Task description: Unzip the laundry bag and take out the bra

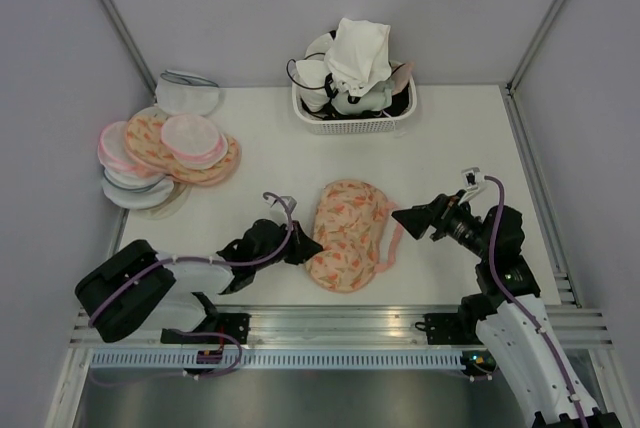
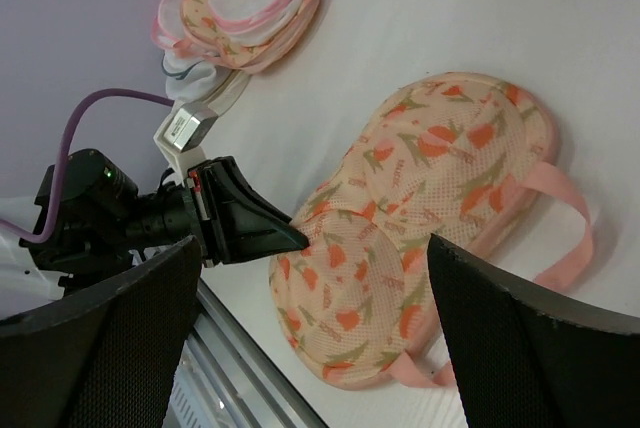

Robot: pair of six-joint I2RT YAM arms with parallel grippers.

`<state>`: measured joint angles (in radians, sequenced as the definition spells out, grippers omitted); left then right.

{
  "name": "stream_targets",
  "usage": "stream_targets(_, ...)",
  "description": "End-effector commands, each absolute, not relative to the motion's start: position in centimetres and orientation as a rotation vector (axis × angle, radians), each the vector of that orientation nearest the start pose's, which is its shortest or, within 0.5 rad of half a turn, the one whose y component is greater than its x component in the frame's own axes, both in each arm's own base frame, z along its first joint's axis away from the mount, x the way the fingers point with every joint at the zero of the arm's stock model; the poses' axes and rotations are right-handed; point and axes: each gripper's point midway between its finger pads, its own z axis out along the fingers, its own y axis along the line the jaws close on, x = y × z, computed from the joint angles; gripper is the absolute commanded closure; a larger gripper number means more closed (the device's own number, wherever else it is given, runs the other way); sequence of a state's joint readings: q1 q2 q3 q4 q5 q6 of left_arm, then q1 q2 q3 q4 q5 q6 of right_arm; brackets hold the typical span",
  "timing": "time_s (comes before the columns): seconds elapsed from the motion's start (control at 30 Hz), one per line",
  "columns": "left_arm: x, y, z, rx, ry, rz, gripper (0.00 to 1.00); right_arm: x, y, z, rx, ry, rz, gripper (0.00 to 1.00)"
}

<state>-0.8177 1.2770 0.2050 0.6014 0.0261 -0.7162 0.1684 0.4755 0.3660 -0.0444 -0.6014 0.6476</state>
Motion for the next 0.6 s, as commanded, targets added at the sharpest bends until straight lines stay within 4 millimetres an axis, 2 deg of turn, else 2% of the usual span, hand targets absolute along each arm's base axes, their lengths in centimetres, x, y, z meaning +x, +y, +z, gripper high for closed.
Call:
stream_targets(0.0, 18.4, -29.5, 6.6, 0.315, 2.102, -1.193, 0.98, 21.0, 15.7, 20.6, -0.023, 1.801, 1.105, 0.02)
stream_targets(0.03, 18.3, -29.8, 6.2, 0.316, 2.115, -1.212, 0.98, 20.9, 15.7, 20.5, -0.02, 1.803, 1.104, 0.02)
stream_targets(0.07, 17.7, -30.4, 6.8, 0.331, 2.095, -1.28, 0.98, 20.9, 15.6, 20.4, -0.022, 1.803, 1.103, 0.02)
stream_targets(0.17, 18.1, -31.8, 9.8, 0.346, 1.983, -1.383, 0.98, 20.9, 15.5, 20.2, -0.024, 1.81, 1.087, 0.02)
stream_targets(0.23, 18.5, -31.8, 10.0, 0.342, 1.999, -1.354, 0.98, 20.9, 15.4, 19.9, -0.021, 1.821, 1.079, 0.02)
stream_targets(0.27, 20.2, -32.0, 12.0, 0.3, 1.951, -1.305, 0.98, 21.0, 15.3, 19.9, -0.023, 1.823, 1.07, 0.02)
stream_targets(0.3, 20.3, -31.0, 10.0, 0.272, 2.077, -1.201, 0.98, 20.9, 15.3, 19.7, -0.021, 1.831, 1.066, 0.02)
stream_targets(0.33, 21.6, -31.1, 11.6, 0.254, 2.054, -1.148, 0.98, 20.9, 15.3, 19.8, -0.023, 1.829, 1.063, 0.02)
stream_targets(0.37, 23.3, -29.7, 12.7, 0.195, 2.027, -1.024, 0.98, 20.9, 15.2, 19.8, -0.023, 1.829, 1.056, 0.02)
stream_targets(0.4, 23.3, -28.3, 11.6, 0.187, 2.103, -0.916, 0.98, 20.9, 15.2, 19.6, -0.019, 1.834, 1.052, 0.02)
stream_targets(0.43, 24.6, -27.6, 13.2, 0.18, 2.067, -0.829, 0.98, 20.9, 15.2, 19.4, -0.017, 1.839, 1.052, 0.02)
stream_targets(0.47, 25.9, -25.9, 14.3, 0.117, 2.039, -0.709, 0.98, 21.0, 15.1, 19.5, -0.013, 1.832, 1.048, 0.02)
stream_targets(0.53, 26.7, -23.7, 15.1, 0.123, 2.068, -0.532, 0.98, 21.0, 15.1, 19.3, -0.012, 1.834, 1.047, 0.02)
stream_targets(0.57, 27.6, -21.9, 15.6, 0.071, 2.055, -0.406, 0.98, 21.0, 15.0, 19.2, -0.012, 1.833, 1.045, 0.02)
